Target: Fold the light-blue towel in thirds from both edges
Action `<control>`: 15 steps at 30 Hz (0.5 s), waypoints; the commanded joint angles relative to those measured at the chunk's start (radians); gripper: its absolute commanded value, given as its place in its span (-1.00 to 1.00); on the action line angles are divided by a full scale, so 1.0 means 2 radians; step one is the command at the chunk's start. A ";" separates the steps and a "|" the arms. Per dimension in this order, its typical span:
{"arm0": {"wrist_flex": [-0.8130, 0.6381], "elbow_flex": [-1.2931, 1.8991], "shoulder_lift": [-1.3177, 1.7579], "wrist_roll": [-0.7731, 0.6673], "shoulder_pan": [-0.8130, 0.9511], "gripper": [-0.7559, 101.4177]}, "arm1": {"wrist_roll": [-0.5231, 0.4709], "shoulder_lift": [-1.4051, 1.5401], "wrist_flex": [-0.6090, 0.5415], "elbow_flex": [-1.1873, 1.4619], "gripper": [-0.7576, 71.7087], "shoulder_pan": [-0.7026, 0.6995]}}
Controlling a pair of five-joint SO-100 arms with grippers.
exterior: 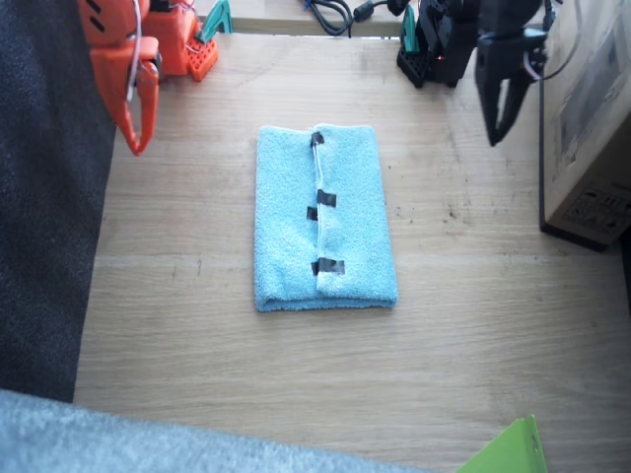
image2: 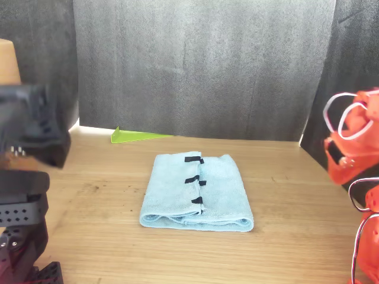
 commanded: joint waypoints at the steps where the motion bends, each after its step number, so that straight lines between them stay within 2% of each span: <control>1: -0.008 0.027 0.045 -0.006 0.010 -0.99 | 0.005 0.092 -0.014 0.044 -0.98 0.002; 7: -0.017 0.047 0.069 -0.018 -0.013 -0.99 | 0.008 0.209 -0.009 0.111 -0.96 -0.011; 15: 0.028 0.110 0.268 -0.039 -0.038 -0.99 | -0.002 0.325 0.021 0.162 -0.95 -0.010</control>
